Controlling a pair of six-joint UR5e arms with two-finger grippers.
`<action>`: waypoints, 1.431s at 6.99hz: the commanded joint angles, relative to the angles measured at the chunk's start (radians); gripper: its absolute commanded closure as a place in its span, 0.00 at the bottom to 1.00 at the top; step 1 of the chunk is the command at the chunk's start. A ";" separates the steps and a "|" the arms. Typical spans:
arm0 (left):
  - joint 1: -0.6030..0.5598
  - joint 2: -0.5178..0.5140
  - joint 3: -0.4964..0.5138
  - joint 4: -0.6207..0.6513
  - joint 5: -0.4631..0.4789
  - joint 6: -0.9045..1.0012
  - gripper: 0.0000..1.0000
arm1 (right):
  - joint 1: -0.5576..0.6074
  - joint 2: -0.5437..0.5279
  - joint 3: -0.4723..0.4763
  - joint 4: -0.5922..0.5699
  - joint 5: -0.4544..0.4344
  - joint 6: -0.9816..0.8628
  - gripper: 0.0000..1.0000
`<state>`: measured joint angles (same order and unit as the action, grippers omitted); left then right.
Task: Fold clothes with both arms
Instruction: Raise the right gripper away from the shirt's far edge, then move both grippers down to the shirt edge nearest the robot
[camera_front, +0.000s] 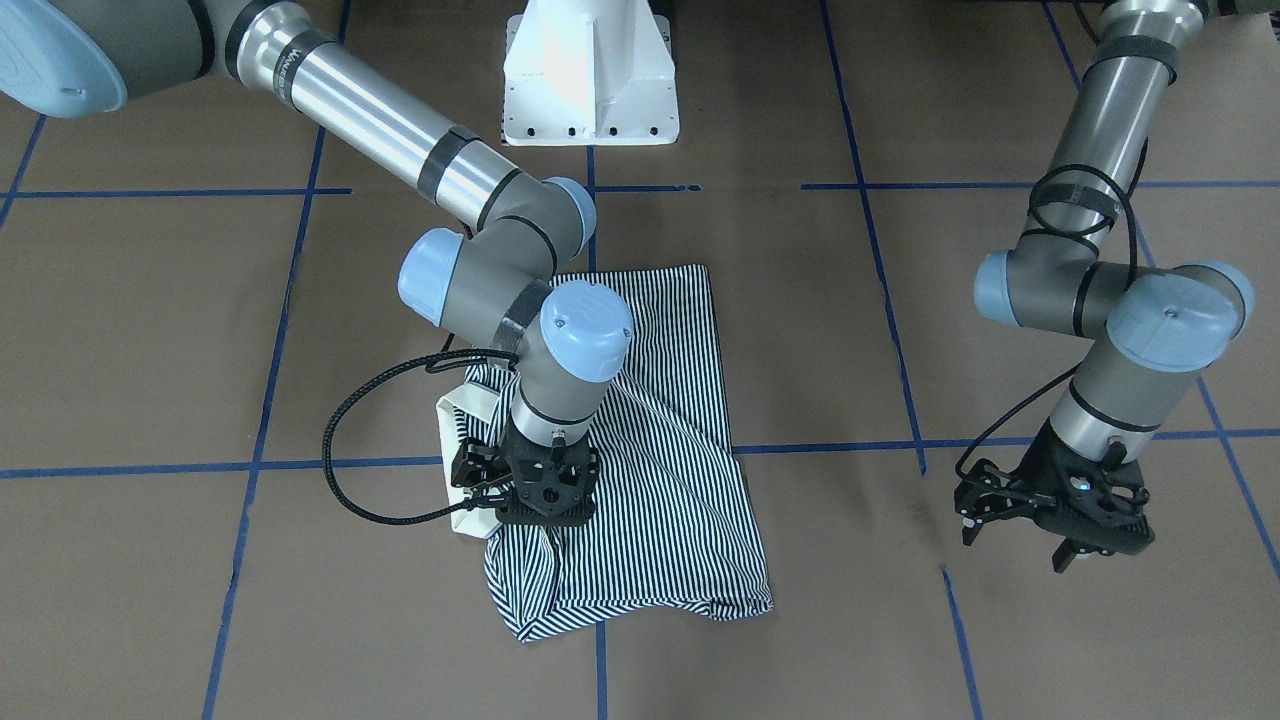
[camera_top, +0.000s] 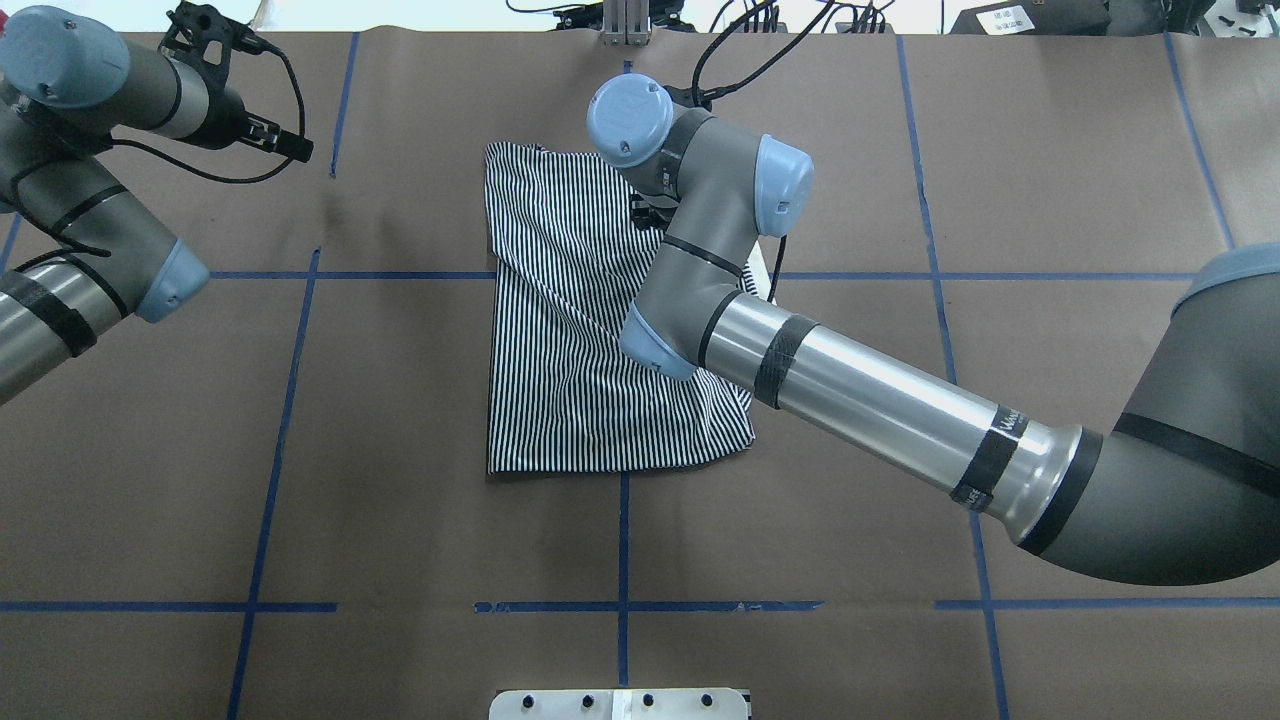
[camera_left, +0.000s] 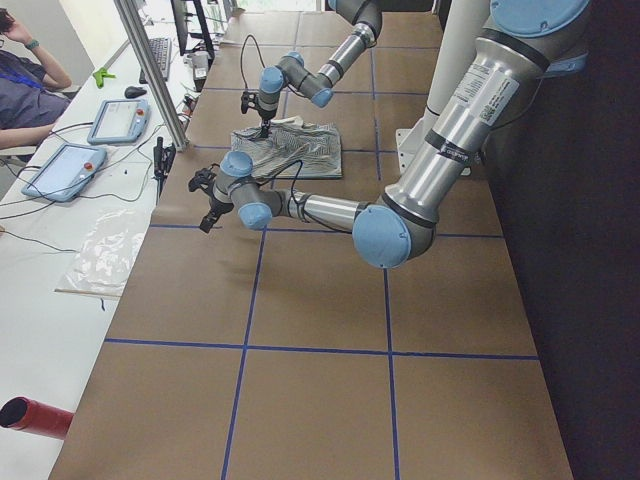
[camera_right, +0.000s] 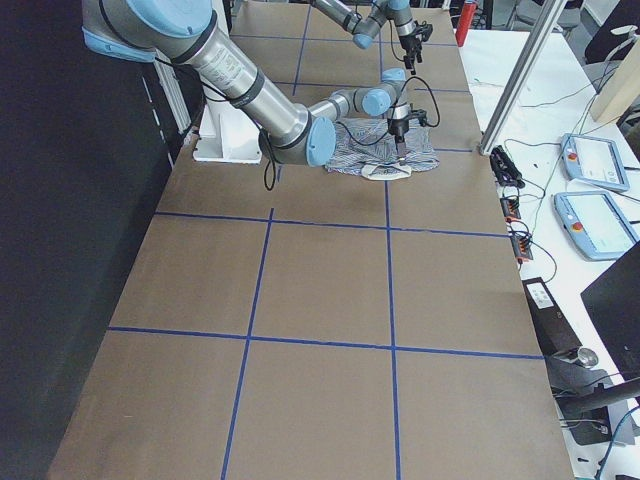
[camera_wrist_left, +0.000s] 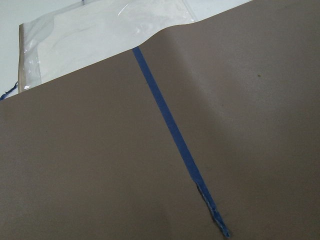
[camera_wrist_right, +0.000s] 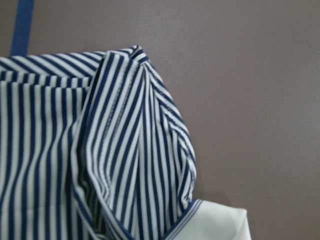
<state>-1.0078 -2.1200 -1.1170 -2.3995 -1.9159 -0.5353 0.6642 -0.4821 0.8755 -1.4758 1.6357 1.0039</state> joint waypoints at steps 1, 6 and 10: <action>0.002 0.000 -0.007 -0.001 -0.002 0.000 0.00 | 0.055 -0.015 -0.013 -0.023 0.000 -0.046 0.00; 0.005 0.066 -0.163 0.008 -0.101 -0.161 0.00 | 0.141 -0.143 0.301 -0.147 0.115 -0.099 0.00; 0.245 0.129 -0.409 0.016 -0.017 -0.565 0.00 | 0.005 -0.514 0.869 -0.005 0.174 0.239 0.00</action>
<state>-0.8405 -2.0040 -1.4545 -2.3858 -1.9764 -0.9749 0.7269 -0.8872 1.5988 -1.5568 1.8092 1.1106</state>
